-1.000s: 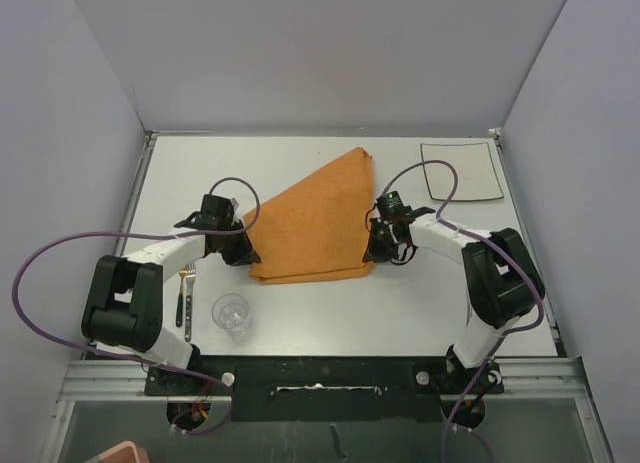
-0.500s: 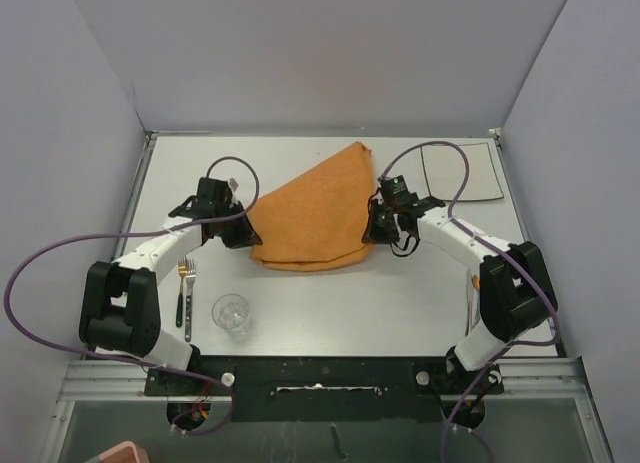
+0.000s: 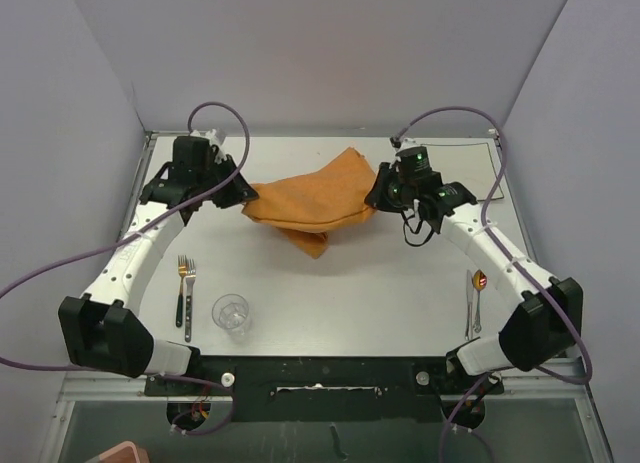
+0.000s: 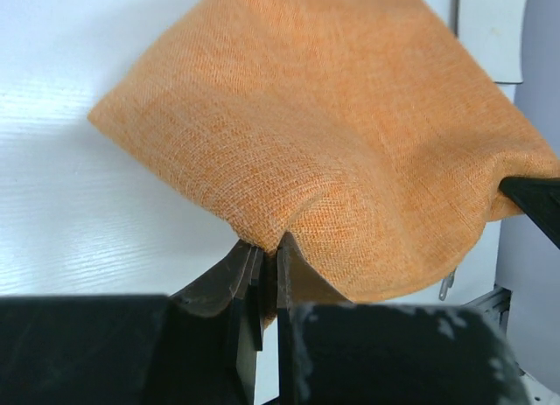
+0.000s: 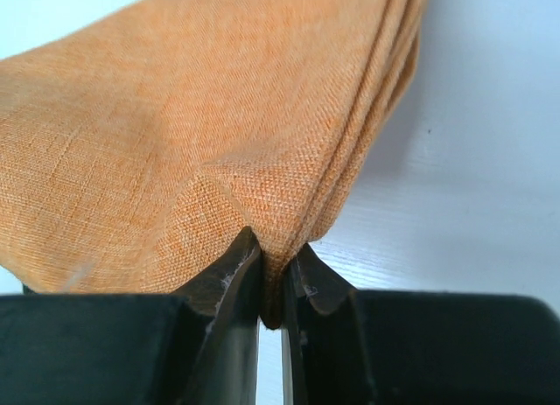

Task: Set the dinner table for one person
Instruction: Flatten out the napkin at the center of the board.

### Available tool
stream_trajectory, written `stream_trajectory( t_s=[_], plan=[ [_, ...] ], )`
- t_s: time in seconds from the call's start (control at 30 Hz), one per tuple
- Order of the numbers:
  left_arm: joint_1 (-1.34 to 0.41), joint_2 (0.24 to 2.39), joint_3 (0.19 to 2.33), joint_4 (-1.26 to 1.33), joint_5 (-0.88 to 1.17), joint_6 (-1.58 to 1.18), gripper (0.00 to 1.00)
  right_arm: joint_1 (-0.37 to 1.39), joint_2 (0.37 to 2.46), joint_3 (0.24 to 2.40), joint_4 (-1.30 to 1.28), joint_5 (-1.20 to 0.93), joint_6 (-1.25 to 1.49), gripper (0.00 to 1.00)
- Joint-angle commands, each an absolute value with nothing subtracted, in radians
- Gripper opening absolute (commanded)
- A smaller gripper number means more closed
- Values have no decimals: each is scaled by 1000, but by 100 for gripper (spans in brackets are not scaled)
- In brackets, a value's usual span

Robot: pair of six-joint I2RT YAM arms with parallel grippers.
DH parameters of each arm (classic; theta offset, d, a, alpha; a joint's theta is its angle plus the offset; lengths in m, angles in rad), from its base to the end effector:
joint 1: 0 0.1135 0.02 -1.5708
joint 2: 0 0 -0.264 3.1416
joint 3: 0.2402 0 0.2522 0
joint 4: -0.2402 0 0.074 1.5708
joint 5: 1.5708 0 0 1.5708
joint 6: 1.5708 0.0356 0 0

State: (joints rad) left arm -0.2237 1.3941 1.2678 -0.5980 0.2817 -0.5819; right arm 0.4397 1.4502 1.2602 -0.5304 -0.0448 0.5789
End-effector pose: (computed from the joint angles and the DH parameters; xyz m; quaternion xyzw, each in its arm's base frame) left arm 0.2954 -0.0774 0.3304 -0.1041 0.8986 -0.2772 0.3239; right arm 0.2911 0.1387 0.3160 0.0541 0.9092 0.2189 0.3501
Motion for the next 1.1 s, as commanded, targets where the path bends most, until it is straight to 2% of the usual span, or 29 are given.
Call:
stream_trajectory(
  t_s=[0.0, 0.2, 0.47, 0.73, 1.07],
  plan=[
    [-224, 1308, 1443, -631, 281, -548, 0, 442, 1313, 1350, -489, -5, 529, 0],
    [-246, 1283, 1529, -623, 325, -496, 0, 452, 1192, 1350, -439, -19, 458, 0],
    [-253, 1179, 1438, -579, 408, -451, 0, 484, 1077, 1302, -482, -81, 413, 0],
    [-271, 1105, 1427, -536, 596, -434, 0, 489, 984, 1333, -562, -137, 401, 0],
    [-273, 1083, 1397, -562, 525, -391, 0, 491, 988, 1360, -627, -81, 396, 0]
  ],
)
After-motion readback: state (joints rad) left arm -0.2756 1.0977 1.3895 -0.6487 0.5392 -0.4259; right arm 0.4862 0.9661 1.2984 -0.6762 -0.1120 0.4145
